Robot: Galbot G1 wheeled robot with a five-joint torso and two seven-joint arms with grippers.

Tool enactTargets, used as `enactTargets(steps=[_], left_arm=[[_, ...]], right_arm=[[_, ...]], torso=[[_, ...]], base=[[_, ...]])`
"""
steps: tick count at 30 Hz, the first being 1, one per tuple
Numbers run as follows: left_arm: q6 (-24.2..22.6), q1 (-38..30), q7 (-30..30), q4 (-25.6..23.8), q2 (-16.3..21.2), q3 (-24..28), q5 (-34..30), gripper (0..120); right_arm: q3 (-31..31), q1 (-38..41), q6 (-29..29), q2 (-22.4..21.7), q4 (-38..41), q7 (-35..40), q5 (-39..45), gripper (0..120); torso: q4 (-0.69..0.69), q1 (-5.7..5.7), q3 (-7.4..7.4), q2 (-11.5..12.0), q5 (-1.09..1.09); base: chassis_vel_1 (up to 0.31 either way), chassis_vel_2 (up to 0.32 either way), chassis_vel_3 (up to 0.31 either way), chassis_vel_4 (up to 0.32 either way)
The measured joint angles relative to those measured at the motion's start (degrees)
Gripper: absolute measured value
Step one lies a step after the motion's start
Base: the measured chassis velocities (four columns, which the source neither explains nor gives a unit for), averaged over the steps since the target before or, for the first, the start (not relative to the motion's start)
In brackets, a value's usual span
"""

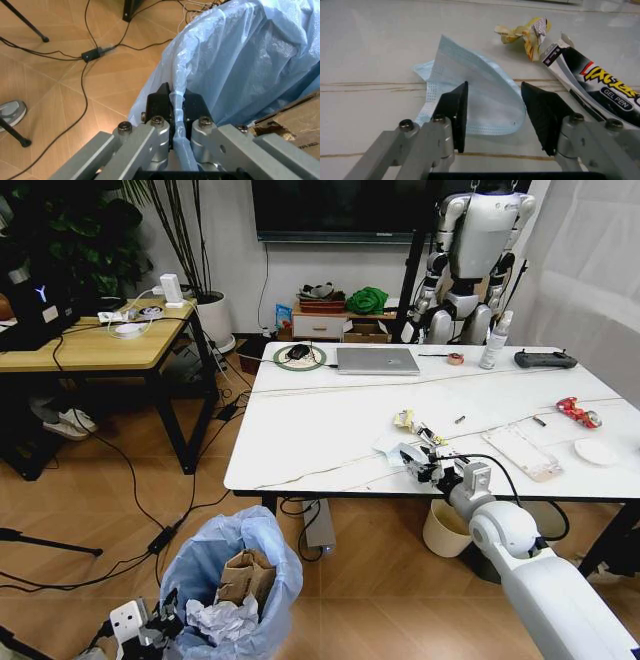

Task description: Pick up the trash bin and place the trash from the table into it.

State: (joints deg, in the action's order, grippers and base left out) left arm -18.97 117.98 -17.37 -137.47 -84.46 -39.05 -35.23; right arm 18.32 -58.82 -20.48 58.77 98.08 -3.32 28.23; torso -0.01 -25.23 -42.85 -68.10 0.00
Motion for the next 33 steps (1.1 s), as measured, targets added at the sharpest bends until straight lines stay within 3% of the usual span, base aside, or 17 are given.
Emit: enactTargets(steps=[11,20,25,33], left_arm=[[0.0,0.0,0.0,-0.3,0.1,0.2,0.1,1],[0.0,0.1,0.0,-0.4,0.4,0.3,-0.1,1],[0.0,0.1,0.1,-0.7,0.5,0.2,-0.3,1],[-0.1,0.1,0.1,-1.1,0.4,-0.2,-0.6,1]], right_arm=[[0.0,0.0,0.7,0.0,-0.4,-0.1,-0.4,0],[0.0,-2.2,1.6,-1.8,9.4,-0.7,4.5,0],[-6.8,-5.7,3.4,-3.8,23.6,-1.7,10.6,0],[-19.8,-6.8,4.1,-3.7,32.3,0.1,16.1,0]], torso=[[0.0,0.0,0.0,0.0,0.01],[0.0,0.0,0.0,0.0,-0.01],[-0.01,0.01,0.0,0.0,-0.02],[0.0,0.01,0.0,0.0,-0.01]], base=[[0.0,0.0,0.0,0.0],[0.0,0.0,0.0,0.0],[0.0,0.0,0.0,0.0],[0.0,0.0,0.0,0.0]])
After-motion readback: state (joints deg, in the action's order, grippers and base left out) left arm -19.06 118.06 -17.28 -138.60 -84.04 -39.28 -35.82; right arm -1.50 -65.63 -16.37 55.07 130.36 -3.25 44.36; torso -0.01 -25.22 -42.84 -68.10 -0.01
